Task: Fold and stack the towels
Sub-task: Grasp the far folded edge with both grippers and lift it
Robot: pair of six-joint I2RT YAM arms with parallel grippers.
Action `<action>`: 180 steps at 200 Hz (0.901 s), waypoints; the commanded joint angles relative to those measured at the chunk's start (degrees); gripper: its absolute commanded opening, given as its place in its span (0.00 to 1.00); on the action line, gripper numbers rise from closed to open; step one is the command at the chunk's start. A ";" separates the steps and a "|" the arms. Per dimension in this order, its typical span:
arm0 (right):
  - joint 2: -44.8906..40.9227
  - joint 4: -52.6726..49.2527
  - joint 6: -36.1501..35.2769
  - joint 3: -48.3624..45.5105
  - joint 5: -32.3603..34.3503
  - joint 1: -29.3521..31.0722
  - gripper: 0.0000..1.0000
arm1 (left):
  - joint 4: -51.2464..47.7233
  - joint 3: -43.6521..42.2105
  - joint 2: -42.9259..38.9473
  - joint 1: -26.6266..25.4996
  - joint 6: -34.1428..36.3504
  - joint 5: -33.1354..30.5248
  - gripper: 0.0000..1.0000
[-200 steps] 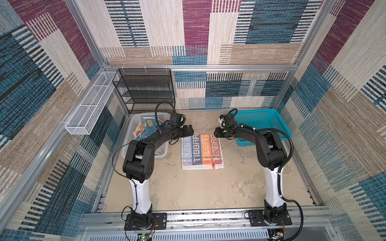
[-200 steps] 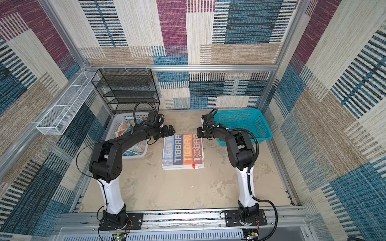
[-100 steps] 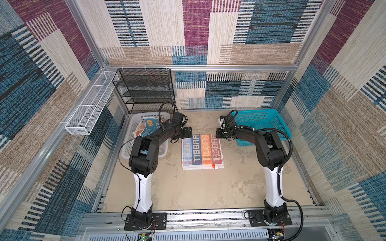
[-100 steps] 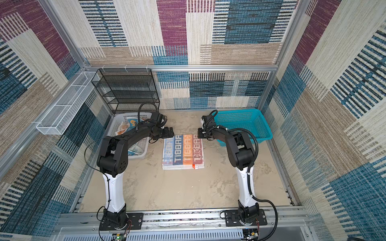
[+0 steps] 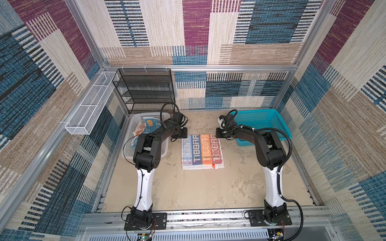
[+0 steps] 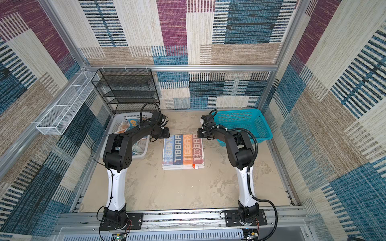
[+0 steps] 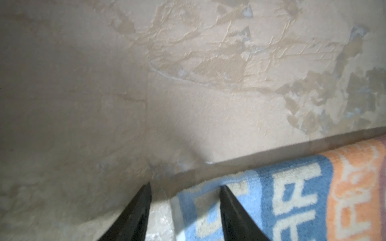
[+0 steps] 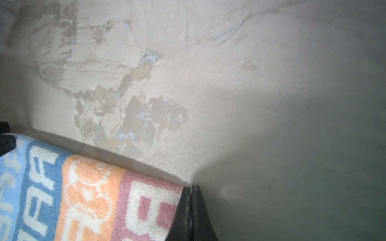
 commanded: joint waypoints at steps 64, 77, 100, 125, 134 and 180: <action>1.18 -2.65 -1.03 0.30 0.13 0.04 0.02 | -0.06 -1.85 0.20 0.05 5.73 0.37 0.38; 1.18 -2.64 -1.10 0.21 0.20 0.04 0.02 | -0.02 -1.91 0.34 0.14 5.85 -0.15 0.35; 1.05 -2.68 -1.16 0.14 0.48 0.02 0.02 | -0.14 -1.98 0.12 0.32 5.89 0.64 0.27; 1.05 -2.69 -1.07 0.18 0.46 -0.04 0.02 | 0.54 -4.00 -1.31 0.32 5.70 0.82 0.23; 1.09 -2.67 -1.09 0.21 0.40 0.00 0.02 | 1.14 -4.94 -1.76 0.32 5.57 1.08 0.21; 0.92 -2.90 -1.00 0.31 0.22 0.05 0.02 | 1.64 -6.88 -1.79 0.32 5.35 2.17 0.12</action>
